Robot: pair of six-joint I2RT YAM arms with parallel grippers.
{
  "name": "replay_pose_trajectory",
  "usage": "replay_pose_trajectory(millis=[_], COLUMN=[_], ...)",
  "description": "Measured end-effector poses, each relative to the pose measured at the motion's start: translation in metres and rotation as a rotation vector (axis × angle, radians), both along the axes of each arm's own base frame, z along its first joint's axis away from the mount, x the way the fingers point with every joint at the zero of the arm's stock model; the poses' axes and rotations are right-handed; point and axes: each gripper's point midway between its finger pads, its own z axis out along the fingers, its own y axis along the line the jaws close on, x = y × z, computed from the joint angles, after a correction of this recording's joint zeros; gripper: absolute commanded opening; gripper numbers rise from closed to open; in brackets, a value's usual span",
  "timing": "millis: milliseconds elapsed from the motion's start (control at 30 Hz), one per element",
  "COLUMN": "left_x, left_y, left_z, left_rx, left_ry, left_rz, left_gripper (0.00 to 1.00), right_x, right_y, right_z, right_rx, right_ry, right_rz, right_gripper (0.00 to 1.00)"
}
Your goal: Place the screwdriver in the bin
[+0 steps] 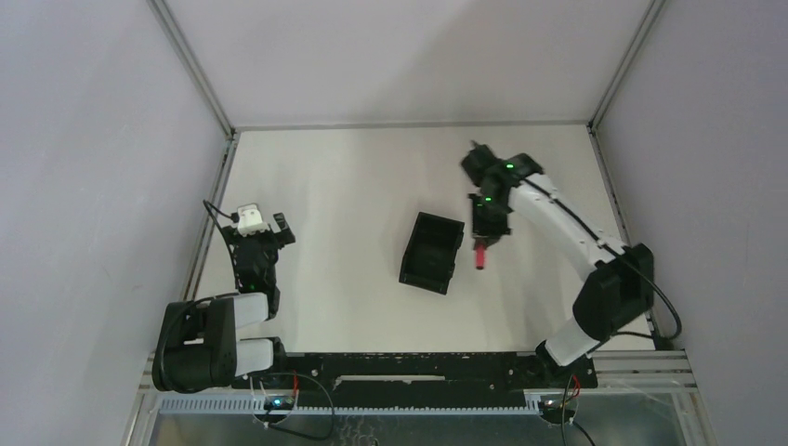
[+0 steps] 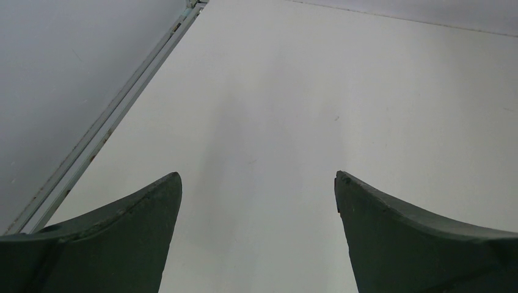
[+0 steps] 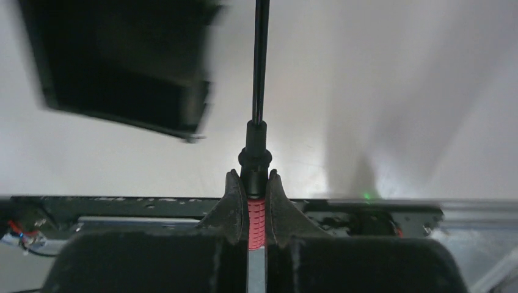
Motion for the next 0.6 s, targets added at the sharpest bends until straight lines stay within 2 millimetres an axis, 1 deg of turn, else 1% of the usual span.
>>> replay_pose_trajectory(millis=[100,167,233,267,333,433,500,600], left_x=[0.000,0.000,0.000,0.000,0.000,0.000,0.000,0.000], left_y=[0.000,0.000,0.000,0.000,0.000,0.000,0.000,0.000], left_z=[0.000,0.000,0.000,0.000,0.000,0.000,0.000,0.000], left_rx=[0.000,0.000,0.000,0.000,0.000,0.000,0.000,0.000], left_ry=[0.000,0.000,0.000,0.000,0.000,0.000,0.000,0.000], left_rz=[0.000,0.000,0.000,0.000,0.000,0.000,0.000,0.000], left_gripper=[1.00,1.00,1.00,1.00,1.00,1.00,1.00,1.00], right_x=[0.008,0.010,0.008,0.007,0.006,0.010,0.014,0.022], right_y=[0.061,0.090,0.112,0.119,0.125,0.129,0.131,0.132], right_z=[0.005,0.003,-0.001,-0.003,-0.009,-0.021,-0.032,-0.055], right_rx=[0.047,0.070,0.087,0.090,0.088,0.076,0.063,0.036], right_ry=[-0.034,-0.047,-0.047,-0.044,-0.037,-0.023,-0.012,0.010], right_rz=[0.139,0.200,0.253,0.272,0.292,0.309,0.320,0.325], right_gripper=[0.00,0.00,0.00,0.00,0.00,0.00,0.00,0.00])
